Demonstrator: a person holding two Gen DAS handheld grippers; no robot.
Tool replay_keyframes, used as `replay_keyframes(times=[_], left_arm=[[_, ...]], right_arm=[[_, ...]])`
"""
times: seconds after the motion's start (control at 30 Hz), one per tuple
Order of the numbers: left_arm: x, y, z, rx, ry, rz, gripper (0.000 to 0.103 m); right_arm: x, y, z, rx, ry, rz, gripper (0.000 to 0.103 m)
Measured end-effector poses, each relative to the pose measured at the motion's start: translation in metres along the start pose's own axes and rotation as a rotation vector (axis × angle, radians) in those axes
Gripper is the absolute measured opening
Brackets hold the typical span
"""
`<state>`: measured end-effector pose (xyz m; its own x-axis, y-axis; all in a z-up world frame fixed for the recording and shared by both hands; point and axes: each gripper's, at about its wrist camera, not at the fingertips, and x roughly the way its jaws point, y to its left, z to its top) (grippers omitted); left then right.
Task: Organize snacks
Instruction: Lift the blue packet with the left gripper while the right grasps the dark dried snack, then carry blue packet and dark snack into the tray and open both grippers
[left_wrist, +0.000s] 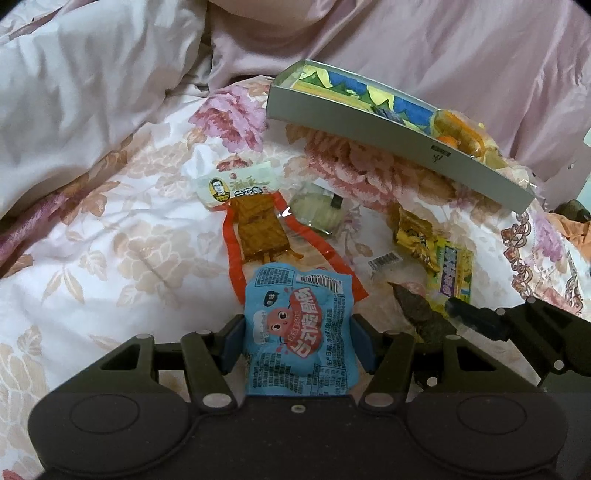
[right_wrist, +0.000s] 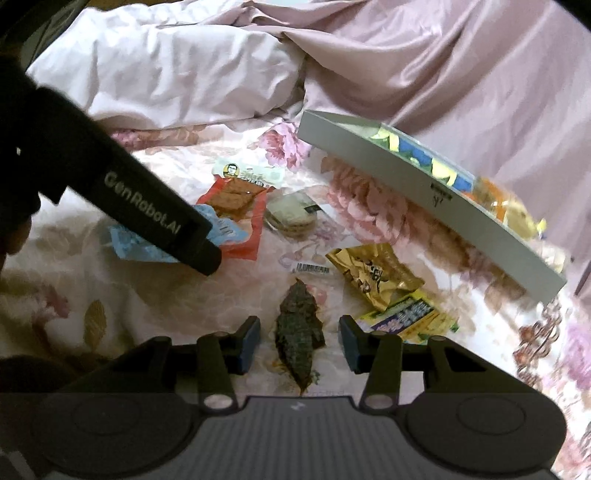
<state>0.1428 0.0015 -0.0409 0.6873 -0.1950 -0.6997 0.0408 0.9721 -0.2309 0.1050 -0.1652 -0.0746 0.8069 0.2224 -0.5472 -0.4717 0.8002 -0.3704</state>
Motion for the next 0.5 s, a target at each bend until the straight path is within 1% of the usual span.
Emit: replay_keyframes(times=[0.27, 0.5], left_arm=[[-0.006, -0.003, 0.003, -0.005, -0.024, -0.020, 0.062], [-0.012, -0.004, 0.009, -0.011, -0.049, -0.046, 0.062]], right_arm=[[-0.006, 0.011, 0.000, -0.134, -0.051, -0.084, 0.050], [-0.009, 0.012, 0.000, -0.178, -0.095, -0.148, 0.050]])
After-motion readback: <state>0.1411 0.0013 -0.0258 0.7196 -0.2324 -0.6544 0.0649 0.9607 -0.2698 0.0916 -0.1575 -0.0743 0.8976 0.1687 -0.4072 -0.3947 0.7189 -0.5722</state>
